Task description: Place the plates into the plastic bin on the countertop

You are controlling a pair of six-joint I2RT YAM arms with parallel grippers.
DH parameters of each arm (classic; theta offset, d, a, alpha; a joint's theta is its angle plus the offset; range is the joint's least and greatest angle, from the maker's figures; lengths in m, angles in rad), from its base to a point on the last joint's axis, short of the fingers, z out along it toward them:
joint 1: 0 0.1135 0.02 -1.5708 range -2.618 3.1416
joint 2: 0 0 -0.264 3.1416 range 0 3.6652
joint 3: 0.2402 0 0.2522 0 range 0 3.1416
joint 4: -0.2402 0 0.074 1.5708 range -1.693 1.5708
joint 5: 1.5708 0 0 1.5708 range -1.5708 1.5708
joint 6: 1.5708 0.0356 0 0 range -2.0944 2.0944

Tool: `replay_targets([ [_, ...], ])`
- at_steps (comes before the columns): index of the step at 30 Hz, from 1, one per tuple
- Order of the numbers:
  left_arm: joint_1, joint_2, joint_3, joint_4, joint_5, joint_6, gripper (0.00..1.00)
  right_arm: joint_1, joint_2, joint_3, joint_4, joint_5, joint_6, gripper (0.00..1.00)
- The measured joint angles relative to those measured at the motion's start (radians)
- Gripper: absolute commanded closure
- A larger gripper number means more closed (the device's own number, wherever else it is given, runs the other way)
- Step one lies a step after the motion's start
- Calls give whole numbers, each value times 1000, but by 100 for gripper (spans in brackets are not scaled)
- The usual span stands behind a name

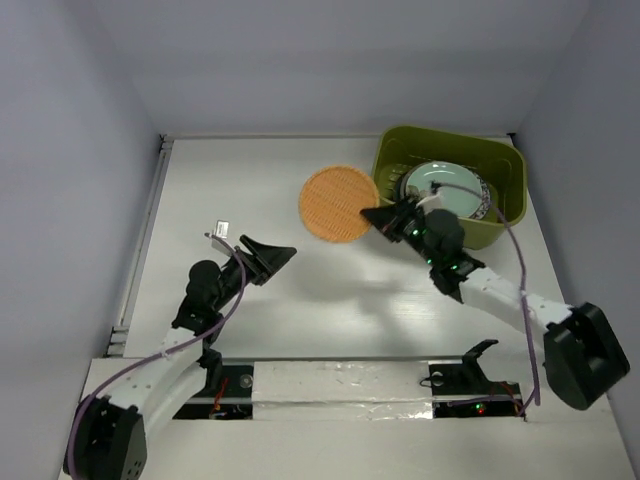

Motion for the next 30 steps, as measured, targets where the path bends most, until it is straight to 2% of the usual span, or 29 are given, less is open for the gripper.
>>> replay_targets([
  [4, -9, -160, 21, -137, 7, 72, 23, -204, -121, 150, -211, 26, -83, 100],
  [6, -12, -244, 37, -209, 0, 111, 21, -321, -152, 249, -306, 41, -137, 100],
  [9, -19, -346, 47, -303, -10, 159, 17, -460, -161, 368, -409, 66, -204, 100],
  [10, -19, -378, 48, -333, -13, 173, 9, -497, -159, 396, -436, 69, -223, 100],
  [12, -19, -423, 49, -389, -24, 203, 6, -554, -142, 430, -489, 65, -250, 100],
  [13, -19, -436, 51, -420, -31, 214, 1, -578, -125, 445, -518, 57, -261, 100],
  [19, -19, -491, 111, -613, -91, 304, 1, -639, 14, 462, -674, 24, -301, 100],
  [27, -19, -527, 144, -666, -111, 351, 1, -673, 106, 460, -777, 8, -328, 100],
  [28, -19, -527, 144, -669, -113, 354, 1, -679, 106, 459, -779, 9, -328, 97],
  [30, -19, -527, 144, -674, -115, 357, 1, -690, 106, 459, -779, 13, -329, 84],
])
